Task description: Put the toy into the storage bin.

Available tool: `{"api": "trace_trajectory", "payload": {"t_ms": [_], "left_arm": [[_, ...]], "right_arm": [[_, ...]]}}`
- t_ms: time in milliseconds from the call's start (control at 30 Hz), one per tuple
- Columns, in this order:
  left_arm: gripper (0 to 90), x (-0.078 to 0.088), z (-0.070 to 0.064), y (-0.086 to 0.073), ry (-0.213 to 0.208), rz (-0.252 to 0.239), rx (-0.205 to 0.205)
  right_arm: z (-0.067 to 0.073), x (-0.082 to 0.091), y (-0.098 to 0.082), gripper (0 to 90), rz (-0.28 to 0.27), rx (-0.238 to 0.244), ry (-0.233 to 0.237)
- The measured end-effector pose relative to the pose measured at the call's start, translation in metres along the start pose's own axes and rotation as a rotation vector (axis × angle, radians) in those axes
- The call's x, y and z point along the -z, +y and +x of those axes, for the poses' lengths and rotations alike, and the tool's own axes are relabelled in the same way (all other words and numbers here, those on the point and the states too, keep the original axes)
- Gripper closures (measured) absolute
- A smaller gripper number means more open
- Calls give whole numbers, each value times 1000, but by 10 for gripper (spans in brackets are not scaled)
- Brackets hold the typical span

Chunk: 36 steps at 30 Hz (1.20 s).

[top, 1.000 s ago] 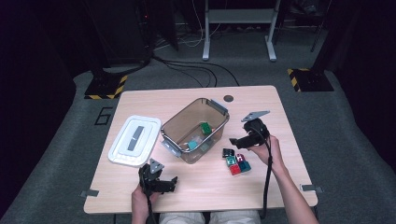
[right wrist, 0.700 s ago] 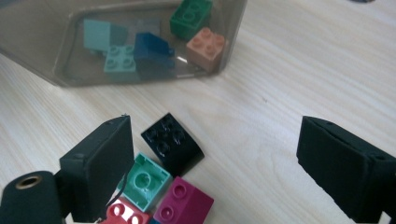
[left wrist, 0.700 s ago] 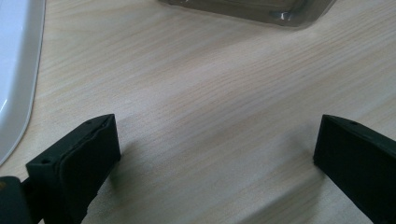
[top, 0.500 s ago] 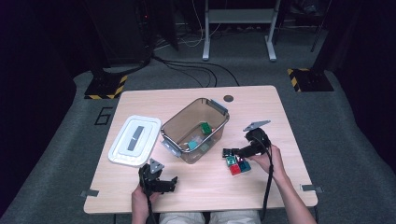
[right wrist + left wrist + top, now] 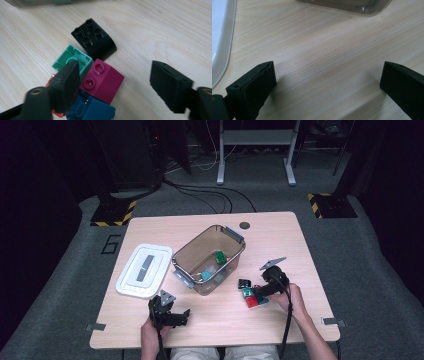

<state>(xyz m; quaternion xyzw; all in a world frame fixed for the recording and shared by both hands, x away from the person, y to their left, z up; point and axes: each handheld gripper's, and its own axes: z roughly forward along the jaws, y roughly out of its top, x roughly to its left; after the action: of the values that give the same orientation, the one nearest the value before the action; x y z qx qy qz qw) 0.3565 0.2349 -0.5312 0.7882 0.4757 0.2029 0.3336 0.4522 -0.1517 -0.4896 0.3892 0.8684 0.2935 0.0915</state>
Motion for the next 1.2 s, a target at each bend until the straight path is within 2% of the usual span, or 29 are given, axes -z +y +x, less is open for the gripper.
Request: {"api": "trace_trajectory", "payload": {"t_ms": [333,667,900,1000,1200], "left_arm": [[1,0,0,0,0,0,0],[1,0,0,0,0,0,0],[1,0,0,0,0,-1,0],[1,0,0,0,0,0,0],[1,0,0,0,0,0,0]], "right_arm": [[-5,-8,-7,429,25,-17,23],[-5,-9,-7,558,17,-2,-10],[-4,-9,-5,577,28,18,-24],[-4,-9,-5,581,21,3,-21],[-5,-7,-4,583,10,12,-14]]}}
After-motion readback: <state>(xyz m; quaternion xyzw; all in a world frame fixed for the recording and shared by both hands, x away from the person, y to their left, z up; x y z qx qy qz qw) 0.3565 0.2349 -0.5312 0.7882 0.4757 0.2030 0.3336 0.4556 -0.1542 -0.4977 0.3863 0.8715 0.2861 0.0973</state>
